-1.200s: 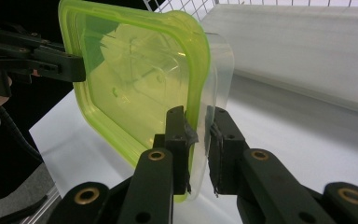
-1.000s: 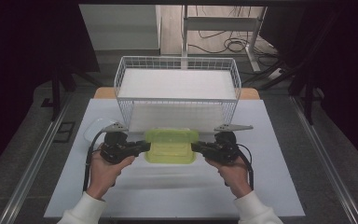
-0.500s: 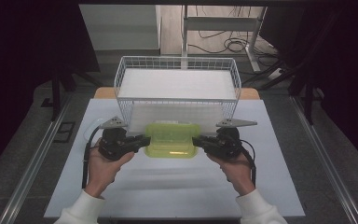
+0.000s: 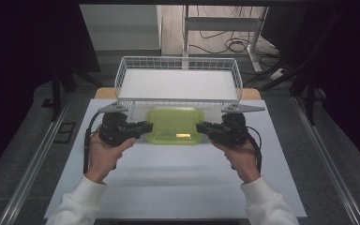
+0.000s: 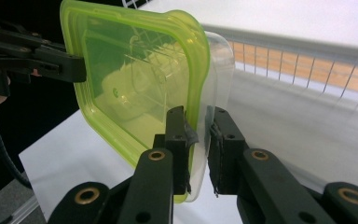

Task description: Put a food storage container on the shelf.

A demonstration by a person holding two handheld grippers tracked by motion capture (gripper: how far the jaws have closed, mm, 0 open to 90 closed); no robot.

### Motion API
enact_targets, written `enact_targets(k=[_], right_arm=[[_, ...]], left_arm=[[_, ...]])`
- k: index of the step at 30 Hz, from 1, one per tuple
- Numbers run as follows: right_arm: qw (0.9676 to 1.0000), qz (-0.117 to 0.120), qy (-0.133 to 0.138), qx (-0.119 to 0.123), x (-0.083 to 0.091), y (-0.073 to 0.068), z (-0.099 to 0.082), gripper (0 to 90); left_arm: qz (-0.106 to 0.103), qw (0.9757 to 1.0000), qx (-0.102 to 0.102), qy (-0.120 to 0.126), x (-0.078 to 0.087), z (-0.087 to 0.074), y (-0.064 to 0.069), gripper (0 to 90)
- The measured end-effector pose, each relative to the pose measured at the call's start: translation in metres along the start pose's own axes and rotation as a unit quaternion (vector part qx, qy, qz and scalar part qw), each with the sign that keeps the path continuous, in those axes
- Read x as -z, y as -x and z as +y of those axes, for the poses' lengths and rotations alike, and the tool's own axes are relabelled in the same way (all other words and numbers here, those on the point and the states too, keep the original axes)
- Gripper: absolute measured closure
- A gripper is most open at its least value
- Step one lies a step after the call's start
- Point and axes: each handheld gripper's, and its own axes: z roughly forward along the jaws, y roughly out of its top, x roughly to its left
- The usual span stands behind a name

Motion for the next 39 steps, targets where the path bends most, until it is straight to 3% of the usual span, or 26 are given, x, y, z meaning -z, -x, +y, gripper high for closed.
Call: enact_targets(k=[10,18,39], right_arm=[[0.9999,-0.004,0.009,0.004,0.005,0.006,0.027,79.2],[0.9999,-0.006,0.013,0.008,0.001,0.018,0.047,79.2],[0.9999,-0.002,0.002,-0.013,-0.013,0.049,0.098,79.4]], left_arm=[[0.003,1.0000,-0.006,0.005,-0.001,0.029,-0.003,79.3],[0.002,0.9999,-0.012,0.001,-0.007,0.049,-0.012,79.2],[-0.021,0.9996,0.009,-0.018,-0.026,0.102,-0.047,79.2]])
